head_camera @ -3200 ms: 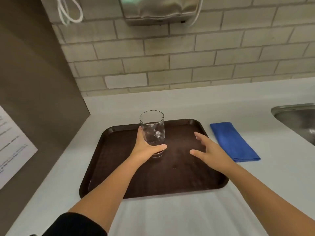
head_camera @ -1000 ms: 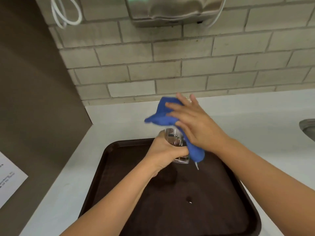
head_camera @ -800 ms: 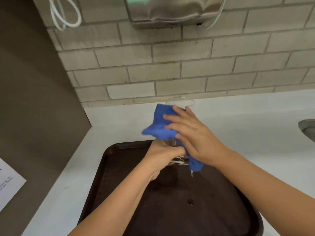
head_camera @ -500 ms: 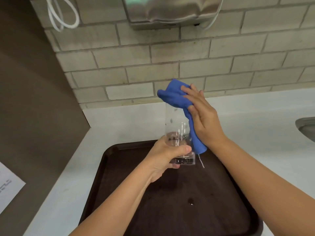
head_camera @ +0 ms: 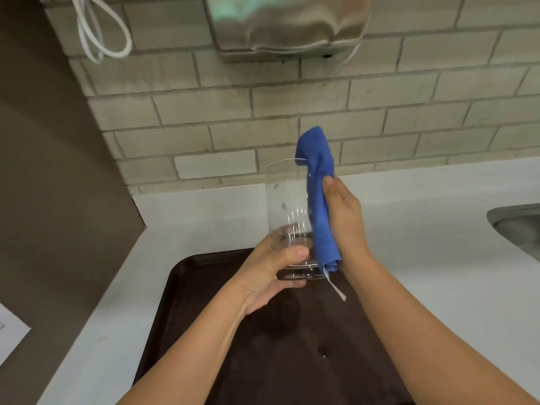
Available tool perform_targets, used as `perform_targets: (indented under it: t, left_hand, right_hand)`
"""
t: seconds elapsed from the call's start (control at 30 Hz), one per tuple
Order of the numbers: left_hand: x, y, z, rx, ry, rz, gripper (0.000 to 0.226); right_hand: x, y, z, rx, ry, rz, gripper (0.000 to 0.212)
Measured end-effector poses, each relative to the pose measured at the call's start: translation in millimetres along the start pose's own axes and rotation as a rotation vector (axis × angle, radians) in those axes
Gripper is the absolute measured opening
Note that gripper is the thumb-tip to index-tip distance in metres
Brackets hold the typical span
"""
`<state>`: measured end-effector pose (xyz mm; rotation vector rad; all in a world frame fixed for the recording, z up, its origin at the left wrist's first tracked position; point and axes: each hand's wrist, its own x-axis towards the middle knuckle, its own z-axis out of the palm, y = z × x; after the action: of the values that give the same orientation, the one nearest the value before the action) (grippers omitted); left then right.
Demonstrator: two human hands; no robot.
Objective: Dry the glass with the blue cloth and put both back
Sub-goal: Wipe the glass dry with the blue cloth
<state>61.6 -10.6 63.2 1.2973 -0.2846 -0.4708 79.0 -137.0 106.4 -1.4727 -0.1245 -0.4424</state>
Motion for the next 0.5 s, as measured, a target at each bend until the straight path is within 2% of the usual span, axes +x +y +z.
perform_targets:
  t: [0.13, 0.23, 0.3, 0.33, 0.4, 0.43, 0.5]
  left_hand:
    - [1.2, 11.4, -7.7, -0.002, -0.018, 0.024, 0.067]
    - [4.7, 16.2, -11.6, 0.052, -0.040, 0.018, 0.070]
    - [7.9, 19.0, -8.6, 0.143, -0.010, -0.011, 0.057]
    - [9.9, 21.6, -6.0, 0.227, 0.036, -0.024, 0.058]
    - [17.6, 25.1, -2.4, 0.515, 0.167, -0.038, 0.086]
    - [19.9, 25.7, -0.8, 0.653, 0.257, -0.023, 0.104]
    - [19.1, 25.0, 4.1, 0.766, 0.418, 0.079, 0.118]
  right_hand:
    - [-35.0, 27.4, -0.4, 0.165, -0.029, 0.132, 0.027]
    - [-57.1, 45.4, 0.7, 0.356, -0.021, 0.405, 0.034]
    - [-57.3, 47.6, -0.2, 0.443, -0.008, 0.441, 0.041]
    - [-55.5, 47.6, -0.1, 0.493, 0.015, 0.439, 0.047]
    - [-54.5, 47.9, 1.7, 0.573, 0.080, 0.448, 0.055]
    - [-55.3, 49.6, 3.1, 0.613, 0.102, 0.460, 0.052]
    - [-56.1, 53.4, 6.5, 0.689, 0.139, 0.483, 0.039]
